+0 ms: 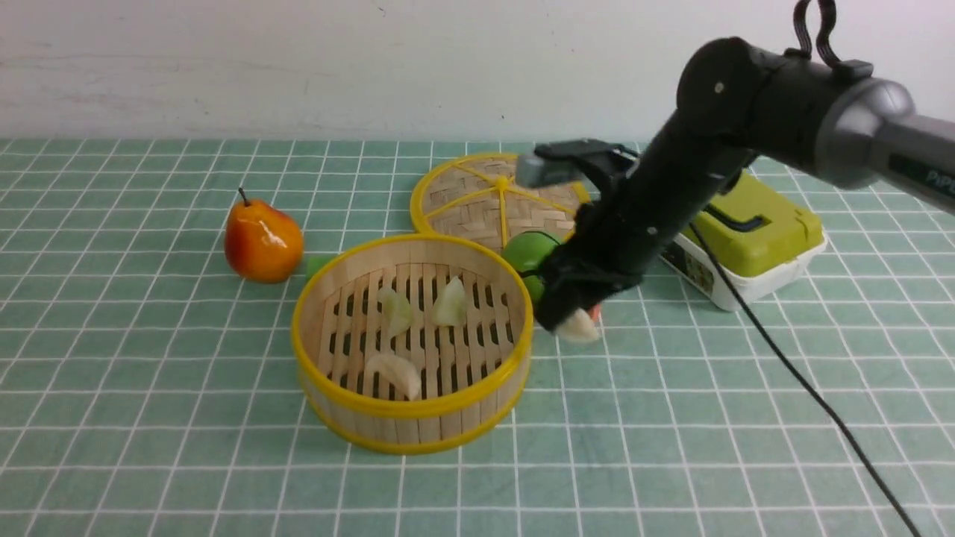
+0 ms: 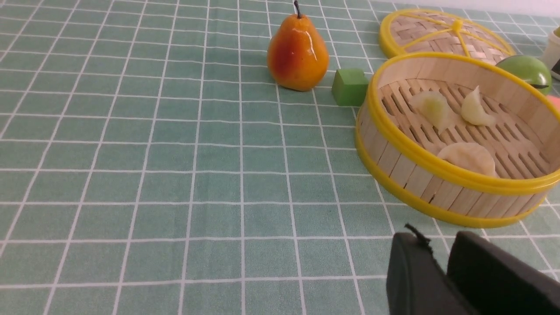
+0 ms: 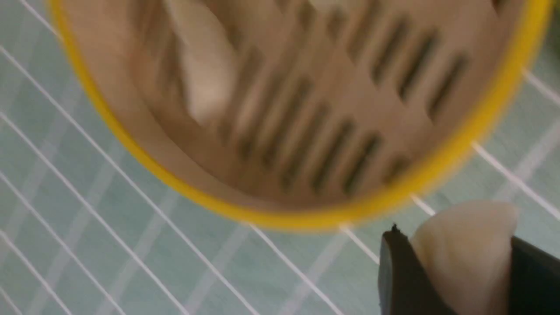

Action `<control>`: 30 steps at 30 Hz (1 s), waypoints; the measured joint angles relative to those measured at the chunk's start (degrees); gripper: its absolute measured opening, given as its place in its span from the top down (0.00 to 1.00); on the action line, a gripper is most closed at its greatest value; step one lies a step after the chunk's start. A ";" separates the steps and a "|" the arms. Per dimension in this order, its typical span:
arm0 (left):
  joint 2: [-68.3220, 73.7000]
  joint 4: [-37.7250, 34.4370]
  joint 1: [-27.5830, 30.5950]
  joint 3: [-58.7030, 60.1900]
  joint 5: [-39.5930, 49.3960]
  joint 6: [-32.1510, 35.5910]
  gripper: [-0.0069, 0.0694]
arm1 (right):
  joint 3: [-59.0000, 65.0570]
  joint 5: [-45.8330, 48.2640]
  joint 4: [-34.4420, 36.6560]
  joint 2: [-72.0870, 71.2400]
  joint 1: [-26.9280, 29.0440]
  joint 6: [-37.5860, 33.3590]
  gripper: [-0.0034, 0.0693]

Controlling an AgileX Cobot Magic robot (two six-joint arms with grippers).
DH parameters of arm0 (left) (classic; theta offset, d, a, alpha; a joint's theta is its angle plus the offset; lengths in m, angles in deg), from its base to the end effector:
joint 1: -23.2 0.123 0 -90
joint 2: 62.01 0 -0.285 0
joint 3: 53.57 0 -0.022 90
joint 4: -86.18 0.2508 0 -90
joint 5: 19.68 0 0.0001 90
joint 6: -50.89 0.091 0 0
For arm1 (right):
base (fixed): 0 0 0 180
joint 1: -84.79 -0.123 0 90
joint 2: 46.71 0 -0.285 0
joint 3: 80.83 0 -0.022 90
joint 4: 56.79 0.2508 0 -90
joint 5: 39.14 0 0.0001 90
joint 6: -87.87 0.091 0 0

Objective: Put the dumplings into the steamer on the table with the blue tablecloth.

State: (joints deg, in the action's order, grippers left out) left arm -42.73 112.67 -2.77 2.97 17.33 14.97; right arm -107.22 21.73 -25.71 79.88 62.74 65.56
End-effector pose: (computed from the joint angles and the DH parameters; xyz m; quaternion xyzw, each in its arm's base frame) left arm 0.0567 -0.0004 0.2701 0.0055 0.8145 -0.0915 0.5729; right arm 0.4036 0.2078 0.2542 -0.2753 0.9140 0.2519 0.1590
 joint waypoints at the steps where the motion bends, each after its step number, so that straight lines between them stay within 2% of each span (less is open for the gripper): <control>1: 0.00 0.00 0.00 0.00 0.00 0.00 0.75 | 0.01 -3.22 2.32 0.17 -1.33 -0.05 0.63; 6: 0.00 0.00 0.00 0.00 -0.07 0.00 0.74 | -0.01 -14.23 5.46 3.88 -6.32 0.06 0.63; 13: 0.00 0.00 0.00 0.00 -0.18 0.00 0.74 | -0.01 -18.40 5.08 10.03 -7.91 3.16 0.62; 19: 0.00 0.00 0.00 0.00 -0.41 0.00 0.74 | -0.58 -18.83 3.97 9.58 -7.91 7.50 0.38; 22: 0.00 0.03 0.00 0.00 -0.54 0.00 0.73 | -0.58 -18.36 1.84 7.43 -7.91 9.67 0.34; 24: 0.00 0.03 0.00 0.00 -0.72 0.00 0.73 | -0.58 -17.61 -0.93 4.24 -7.91 11.69 0.37; 26: 0.00 0.03 0.00 0.00 -0.76 0.00 0.73 | -0.58 -15.99 -4.95 -0.03 -7.91 13.38 0.45; 29: 0.00 0.03 0.00 0.00 -0.76 0.00 0.73 | -0.58 -11.51 -14.27 -9.76 -7.91 14.58 0.66; 30: 0.00 0.03 0.00 0.00 -0.76 0.00 0.73 | -0.58 -10.84 -15.63 -11.23 -7.91 14.72 0.70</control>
State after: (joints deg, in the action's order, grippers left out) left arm -42.73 112.70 -2.77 2.97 16.56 14.97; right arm -107.80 10.89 -41.35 68.64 54.84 80.28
